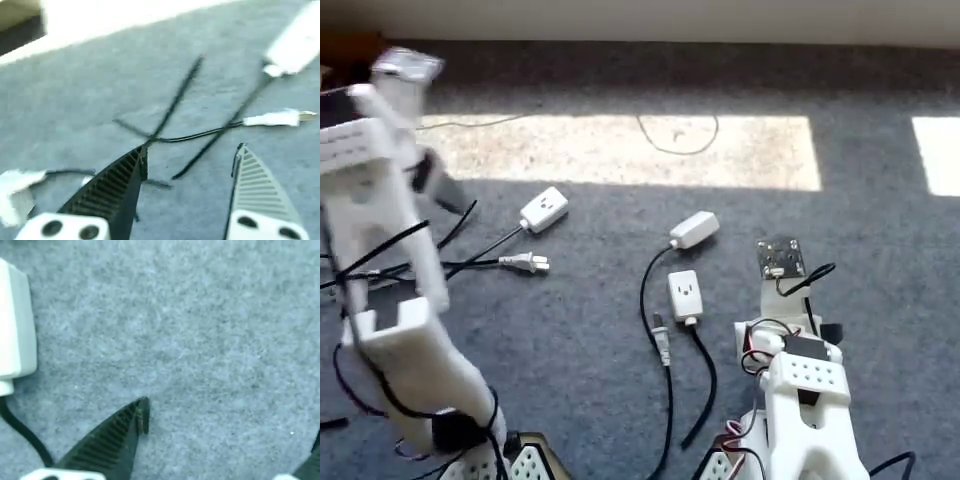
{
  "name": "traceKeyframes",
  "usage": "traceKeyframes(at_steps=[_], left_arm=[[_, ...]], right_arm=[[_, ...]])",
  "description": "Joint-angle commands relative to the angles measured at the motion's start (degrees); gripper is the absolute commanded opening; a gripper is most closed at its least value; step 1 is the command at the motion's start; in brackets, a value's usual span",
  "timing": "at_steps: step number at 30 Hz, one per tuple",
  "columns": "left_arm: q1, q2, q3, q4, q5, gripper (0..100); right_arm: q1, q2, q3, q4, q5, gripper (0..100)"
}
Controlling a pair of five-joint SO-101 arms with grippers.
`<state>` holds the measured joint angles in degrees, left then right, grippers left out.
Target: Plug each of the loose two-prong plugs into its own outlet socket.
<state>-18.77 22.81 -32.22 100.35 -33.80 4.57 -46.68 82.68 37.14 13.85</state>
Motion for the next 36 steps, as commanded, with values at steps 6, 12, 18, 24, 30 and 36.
traceKeyframes(at_steps=[6, 12, 18, 24, 30, 36], left_arm=[[24.31, 4.7, 7.69, -10.9, 5.63, 27], [30.02, 12.09, 7.6, -11.16, 5.54, 27], [38.2, 11.12, 7.6, -10.81, 5.45, 27], [48.4, 7.08, 7.96, -9.58, 5.8, 27], [55.6, 6.73, 7.52, -10.9, 14.24, 27], [56.75, 6.99, 7.78, -13.71, 35.69, 27]], right_arm=[[-0.13, -0.66, 0.13, -1.19, -0.44, 47.4], [0.66, -0.92, 0.13, -1.19, -0.88, 47.4], [8.22, -0.57, -0.4, -3.65, -6.33, 47.4], [12.88, -0.48, -1.63, -4.18, -9.49, 47.4], [12.97, -0.48, -1.8, -4.18, -9.41, 47.4], [13.14, -0.57, -1.71, -4.18, -9.41, 47.4]])
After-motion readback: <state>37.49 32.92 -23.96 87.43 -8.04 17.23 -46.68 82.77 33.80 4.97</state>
